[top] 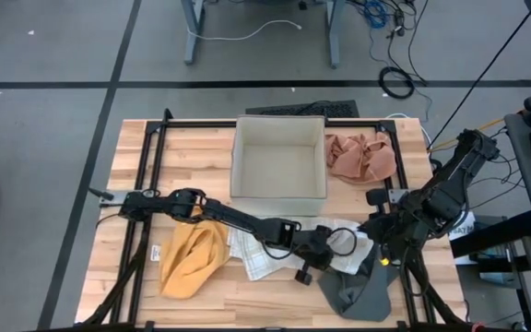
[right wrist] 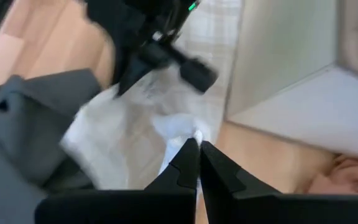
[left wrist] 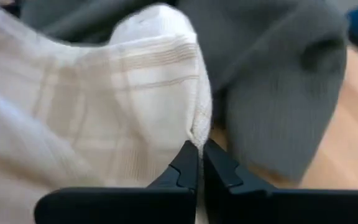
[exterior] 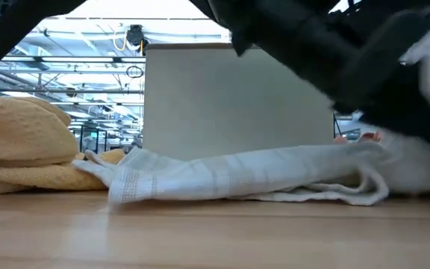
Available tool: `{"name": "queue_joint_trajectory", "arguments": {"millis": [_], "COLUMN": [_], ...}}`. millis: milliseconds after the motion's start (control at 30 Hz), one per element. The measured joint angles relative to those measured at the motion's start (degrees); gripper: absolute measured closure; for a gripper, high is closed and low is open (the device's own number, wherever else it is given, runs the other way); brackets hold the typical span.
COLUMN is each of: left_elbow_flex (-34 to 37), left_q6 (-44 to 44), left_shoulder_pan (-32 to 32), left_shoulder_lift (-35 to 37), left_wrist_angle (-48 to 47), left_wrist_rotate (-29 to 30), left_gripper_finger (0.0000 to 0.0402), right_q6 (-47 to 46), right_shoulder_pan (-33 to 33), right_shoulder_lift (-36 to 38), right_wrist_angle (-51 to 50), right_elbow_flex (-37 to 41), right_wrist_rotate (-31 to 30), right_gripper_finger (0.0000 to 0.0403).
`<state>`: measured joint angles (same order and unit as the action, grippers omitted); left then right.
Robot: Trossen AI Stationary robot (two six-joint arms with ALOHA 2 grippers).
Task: Fold towel
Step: Fold the white towel with brown checkered lines
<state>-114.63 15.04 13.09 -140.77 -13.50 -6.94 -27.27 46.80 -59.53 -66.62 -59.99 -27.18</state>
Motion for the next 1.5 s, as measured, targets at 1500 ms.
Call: {"name": "queue_joint_trajectory", "arguments": {"millis": [1500], "left_elbow_flex": [0.0], "left_q6": [11.3], "left_shoulder_pan": [25.0], "left_shoulder_lift": [45.1], "left_wrist_angle": [-28.7], "left_wrist_rotate": [43.8], "left_gripper_finger": [0.04], "right_q6": [45.9], "right_shoulder_pan": [1.5], "right_shoulder_lift": [1.0], "right_wrist_angle": [30.3], "right_elbow_flex": [-21.6], "right_wrist_rotate": [12.1], "right_gripper_finger": [0.0403]}}
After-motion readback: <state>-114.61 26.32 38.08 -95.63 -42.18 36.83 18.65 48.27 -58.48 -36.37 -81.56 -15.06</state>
